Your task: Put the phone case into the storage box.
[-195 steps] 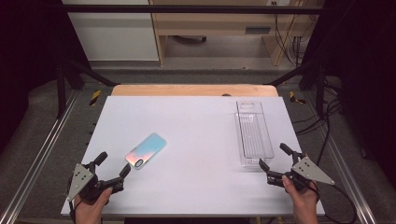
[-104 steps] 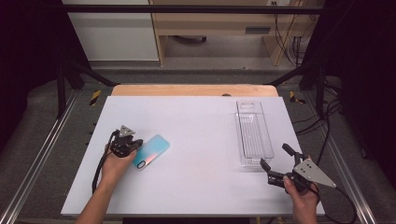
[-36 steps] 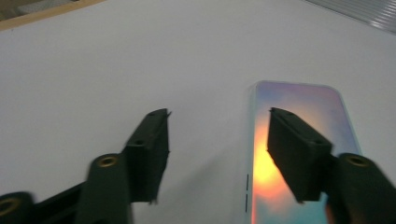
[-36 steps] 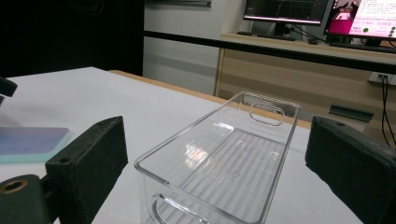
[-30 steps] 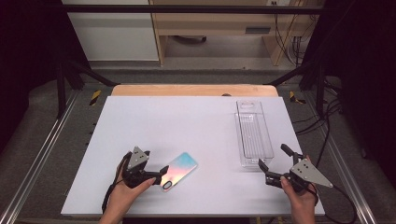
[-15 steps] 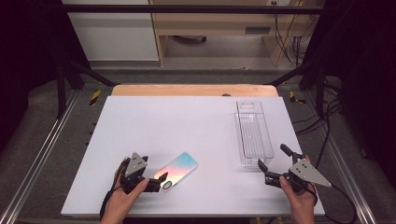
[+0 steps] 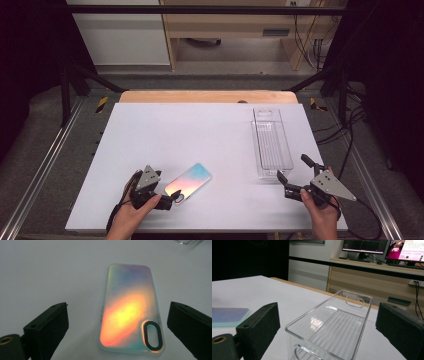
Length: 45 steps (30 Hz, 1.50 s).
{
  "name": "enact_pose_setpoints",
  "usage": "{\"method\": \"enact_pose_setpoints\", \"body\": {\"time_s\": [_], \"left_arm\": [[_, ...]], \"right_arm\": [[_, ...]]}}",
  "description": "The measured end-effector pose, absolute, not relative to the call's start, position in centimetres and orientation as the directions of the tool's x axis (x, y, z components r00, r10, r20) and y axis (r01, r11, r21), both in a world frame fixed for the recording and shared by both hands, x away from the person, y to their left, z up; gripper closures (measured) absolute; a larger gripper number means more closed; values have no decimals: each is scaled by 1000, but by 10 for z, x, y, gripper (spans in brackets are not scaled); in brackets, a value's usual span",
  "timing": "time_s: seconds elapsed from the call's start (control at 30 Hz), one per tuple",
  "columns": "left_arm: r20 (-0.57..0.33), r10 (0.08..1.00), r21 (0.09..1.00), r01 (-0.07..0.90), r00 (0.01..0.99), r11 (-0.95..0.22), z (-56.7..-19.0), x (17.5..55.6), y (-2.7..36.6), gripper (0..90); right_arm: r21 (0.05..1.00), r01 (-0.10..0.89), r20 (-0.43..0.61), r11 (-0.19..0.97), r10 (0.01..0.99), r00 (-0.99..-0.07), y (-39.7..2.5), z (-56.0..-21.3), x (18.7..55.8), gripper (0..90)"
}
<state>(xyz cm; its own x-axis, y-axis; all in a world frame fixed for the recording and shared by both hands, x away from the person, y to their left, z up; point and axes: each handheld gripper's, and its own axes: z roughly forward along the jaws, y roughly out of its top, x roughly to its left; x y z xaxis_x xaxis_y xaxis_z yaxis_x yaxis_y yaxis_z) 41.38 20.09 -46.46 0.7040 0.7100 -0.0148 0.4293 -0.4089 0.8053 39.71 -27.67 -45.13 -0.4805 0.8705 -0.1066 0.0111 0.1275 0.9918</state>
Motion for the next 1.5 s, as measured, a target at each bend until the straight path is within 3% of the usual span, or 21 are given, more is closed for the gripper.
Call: {"method": "enact_pose_setpoints", "body": {"time_s": [0.47,1.03,1.3,1.33,1.5], "left_arm": [[13,653,746,427,757,-510,-476,413,184,45],[13,658,700,463,753,-544,-487,421,181,53],[21,644,699,450,764,-556,-486,419,180,112],[21,633,704,438,774,-559,-486,418,181,164],[14,635,699,447,772,-559,-485,419,181,167]], "right_arm": [[992,13,-99,122,862,-497,-274,-452,397,50],[992,12,-102,124,862,-496,-275,-451,397,50],[992,13,-101,124,862,-496,-275,-451,397,50],[992,11,-104,126,861,-498,-274,-451,397,50],[992,14,-102,126,860,-500,-273,-451,397,50]]}}
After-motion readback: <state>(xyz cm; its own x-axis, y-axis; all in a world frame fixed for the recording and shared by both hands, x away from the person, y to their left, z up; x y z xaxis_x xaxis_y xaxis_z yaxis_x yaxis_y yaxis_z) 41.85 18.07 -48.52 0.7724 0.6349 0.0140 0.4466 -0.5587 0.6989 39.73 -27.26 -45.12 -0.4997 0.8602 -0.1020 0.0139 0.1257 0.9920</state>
